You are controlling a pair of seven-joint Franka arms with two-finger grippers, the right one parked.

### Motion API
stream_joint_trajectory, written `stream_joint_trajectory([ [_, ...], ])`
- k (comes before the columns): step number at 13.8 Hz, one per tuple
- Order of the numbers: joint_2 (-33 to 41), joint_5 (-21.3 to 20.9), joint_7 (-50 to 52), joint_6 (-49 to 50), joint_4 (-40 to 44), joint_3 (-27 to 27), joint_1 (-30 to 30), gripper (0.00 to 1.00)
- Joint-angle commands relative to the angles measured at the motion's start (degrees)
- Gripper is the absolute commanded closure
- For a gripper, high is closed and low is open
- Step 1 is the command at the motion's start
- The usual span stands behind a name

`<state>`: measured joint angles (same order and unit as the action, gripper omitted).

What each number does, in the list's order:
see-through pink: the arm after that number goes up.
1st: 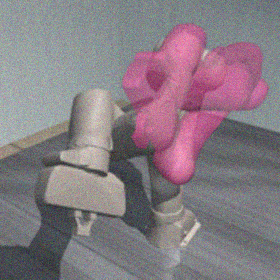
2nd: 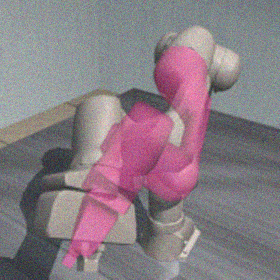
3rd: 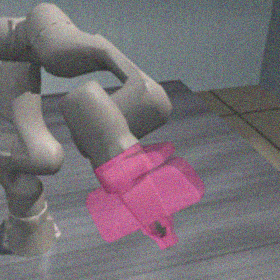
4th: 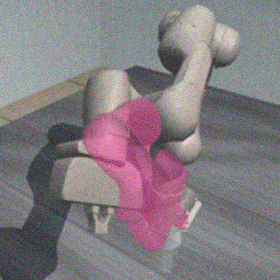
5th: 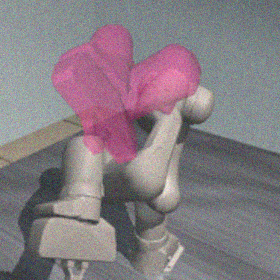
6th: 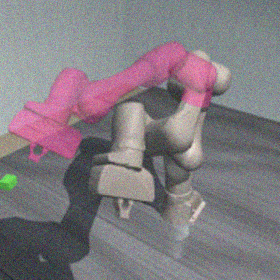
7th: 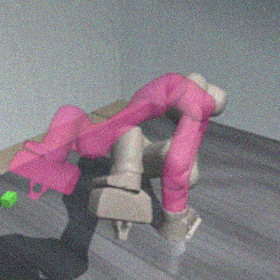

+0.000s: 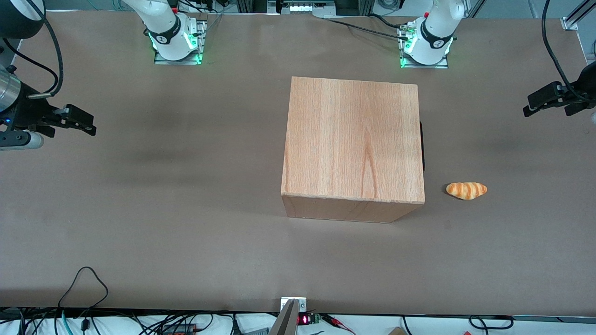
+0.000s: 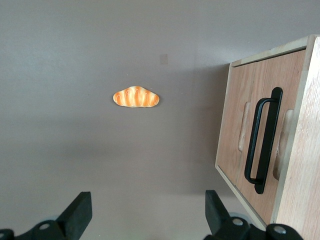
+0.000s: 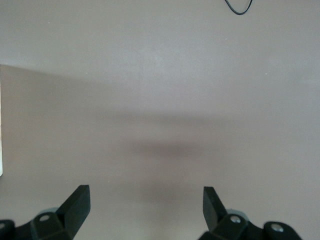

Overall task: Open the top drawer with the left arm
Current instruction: 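Move the left gripper down toward the drawer's black bar handle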

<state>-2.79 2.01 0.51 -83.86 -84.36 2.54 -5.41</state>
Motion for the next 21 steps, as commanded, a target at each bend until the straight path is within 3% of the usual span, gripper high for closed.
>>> stream_joint_trajectory([
  [1, 0.6, -0.1, -0.9, 0.3, -0.7, 0.4, -0.6, 0.00],
  [10, -4.1, 0.9, -0.6, 3.0, -0.5, 0.6, 0.4, 0.00],
  [16, -12.3, 1.2, -0.5, 4.1, -0.5, 0.7, 6.5, 0.00],
  [21, -16.4, 7.5, -1.2, 4.6, -0.5, 0.6, 6.5, 0.00],
])
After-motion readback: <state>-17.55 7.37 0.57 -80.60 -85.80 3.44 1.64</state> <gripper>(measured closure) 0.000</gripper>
